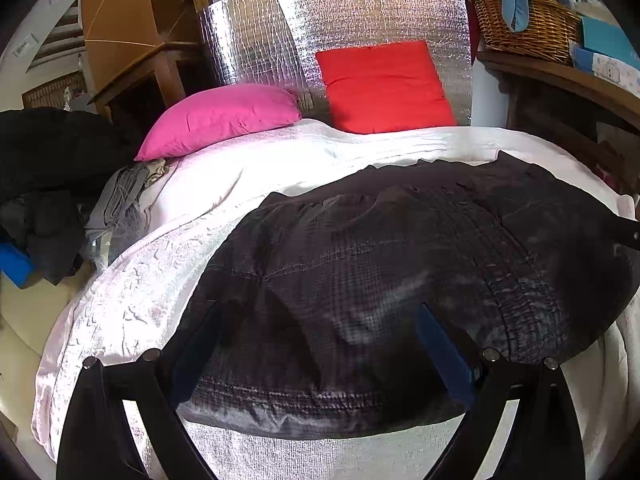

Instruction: Fold large clothes

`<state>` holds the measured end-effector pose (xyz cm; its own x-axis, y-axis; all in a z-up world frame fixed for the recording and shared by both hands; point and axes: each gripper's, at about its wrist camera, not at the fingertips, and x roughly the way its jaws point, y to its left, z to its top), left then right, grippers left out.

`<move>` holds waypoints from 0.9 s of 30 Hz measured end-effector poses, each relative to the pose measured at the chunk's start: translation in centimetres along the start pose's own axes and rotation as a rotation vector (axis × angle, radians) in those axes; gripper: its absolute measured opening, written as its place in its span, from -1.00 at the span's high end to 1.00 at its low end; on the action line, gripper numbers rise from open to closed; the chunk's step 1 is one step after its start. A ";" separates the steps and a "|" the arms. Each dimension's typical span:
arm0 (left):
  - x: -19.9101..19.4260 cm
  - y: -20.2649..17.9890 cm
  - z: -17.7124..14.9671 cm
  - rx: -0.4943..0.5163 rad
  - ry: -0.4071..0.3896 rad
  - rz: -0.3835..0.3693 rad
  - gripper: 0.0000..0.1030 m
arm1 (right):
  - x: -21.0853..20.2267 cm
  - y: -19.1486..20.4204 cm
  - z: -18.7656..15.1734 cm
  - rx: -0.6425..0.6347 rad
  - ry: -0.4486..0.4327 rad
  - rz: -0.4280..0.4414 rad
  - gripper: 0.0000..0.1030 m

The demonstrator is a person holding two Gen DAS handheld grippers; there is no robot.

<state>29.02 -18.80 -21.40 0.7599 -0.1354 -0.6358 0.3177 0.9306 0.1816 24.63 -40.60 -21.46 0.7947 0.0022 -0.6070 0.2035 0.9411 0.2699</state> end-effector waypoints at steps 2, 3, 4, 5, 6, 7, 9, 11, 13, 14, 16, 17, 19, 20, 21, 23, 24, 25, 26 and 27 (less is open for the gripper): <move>0.0 0.0 0.0 -0.001 0.001 -0.001 -0.87 | 0.0 -0.1 0.0 0.001 0.001 -0.005 -0.23; 0.0 0.0 0.0 -0.002 0.002 -0.002 -0.87 | 0.0 -0.2 0.0 0.002 0.001 -0.007 -0.23; 0.0 0.0 0.0 -0.002 0.002 -0.002 -0.87 | -0.1 -0.3 0.0 0.002 0.001 -0.009 -0.23; 0.0 0.0 0.0 -0.003 0.002 0.000 -0.87 | -0.1 -0.4 0.0 0.002 0.001 -0.014 -0.23; -0.1 0.1 0.1 -0.002 0.002 0.001 -0.87 | -0.1 -0.4 0.0 0.000 0.001 -0.021 -0.23; -0.1 0.1 0.0 -0.001 0.003 0.002 -0.87 | 0.0 -0.6 0.0 0.000 0.004 -0.027 -0.23; -0.1 0.1 0.0 0.004 0.010 0.005 -0.87 | 0.2 -1.1 0.0 0.012 0.023 -0.035 -0.23; 0.2 0.6 -0.2 -0.008 0.035 -0.001 -0.87 | 0.7 -2.1 -0.2 0.043 0.055 -0.049 -0.23; 0.6 1.4 -0.3 -0.033 0.070 -0.005 -0.87 | 1.7 -3.1 -0.6 0.060 0.124 -0.077 -0.23; 0.9 2.0 -0.4 -0.049 0.092 0.000 -0.87 | 2.3 -3.5 -0.9 0.066 0.160 -0.086 -0.18; 1.6 2.9 -0.8 -0.066 0.140 0.004 -0.87 | 2.3 -3.8 -1.2 0.056 0.162 -0.075 -0.18; 2.3 3.2 -1.2 -0.059 0.190 -0.001 -0.87 | 2.0 -3.6 -1.3 0.034 0.158 -0.073 -0.18; 3.3 4.1 -1.9 -0.073 0.256 -0.004 -0.87 | 0.9 -3.6 -1.4 0.025 0.142 -0.059 -0.18; 3.2 4.9 -2.1 -0.107 0.261 -0.023 -0.87 | 0.0 -3.9 -1.4 0.034 0.126 -0.042 -0.18; 2.9 5.7 -2.1 -0.136 0.263 -0.039 -0.87 | -0.6 -4.2 -1.3 0.041 0.116 -0.034 -0.21; 1.9 7.6 -2.2 -0.196 0.249 -0.056 -0.87 | -2.4 -5.5 -1.1 0.080 0.083 -0.026 -0.21; 1.5 8.4 -2.4 -0.218 0.247 -0.059 -0.87 | -3.2 -6.4 -0.9 0.103 0.069 -0.031 -0.21; 1.2 9.3 -2.5 -0.242 0.249 -0.070 -0.87 | -3.9 -7.3 -0.6 0.133 0.055 -0.036 -0.22; 0.8 10.7 -2.7 -0.282 0.251 -0.093 -0.87 | -4.6 -8.8 -0.6 0.188 0.037 -0.040 -0.23; 0.6 11.8 -2.8 -0.311 0.245 -0.100 -0.87 | -4.8 -10.0 -0.3 0.226 0.030 -0.035 -0.29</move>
<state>31.59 -6.98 -21.75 0.5641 -0.1806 -0.8057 0.1680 0.9805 -0.1021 18.58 -49.87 -21.47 0.7682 -0.0159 -0.6400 0.3563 0.8412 0.4068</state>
